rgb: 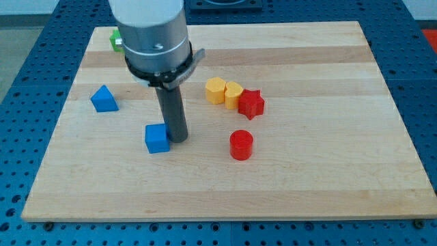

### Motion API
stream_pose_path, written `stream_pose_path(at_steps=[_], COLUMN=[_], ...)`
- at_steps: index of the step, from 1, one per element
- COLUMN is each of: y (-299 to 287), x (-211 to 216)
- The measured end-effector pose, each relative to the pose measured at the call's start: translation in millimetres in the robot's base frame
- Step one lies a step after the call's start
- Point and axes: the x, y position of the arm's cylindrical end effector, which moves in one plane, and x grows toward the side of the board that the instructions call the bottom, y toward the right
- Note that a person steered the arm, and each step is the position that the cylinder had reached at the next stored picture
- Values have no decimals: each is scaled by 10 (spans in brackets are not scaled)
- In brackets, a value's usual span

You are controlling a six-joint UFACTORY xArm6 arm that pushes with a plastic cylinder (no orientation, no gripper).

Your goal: Push the blue cube into the blue triangle

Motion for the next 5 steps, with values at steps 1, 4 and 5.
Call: stream_pose_path(at_steps=[1,4,5], y=[0,-720,-922], x=[11,-109,-278])
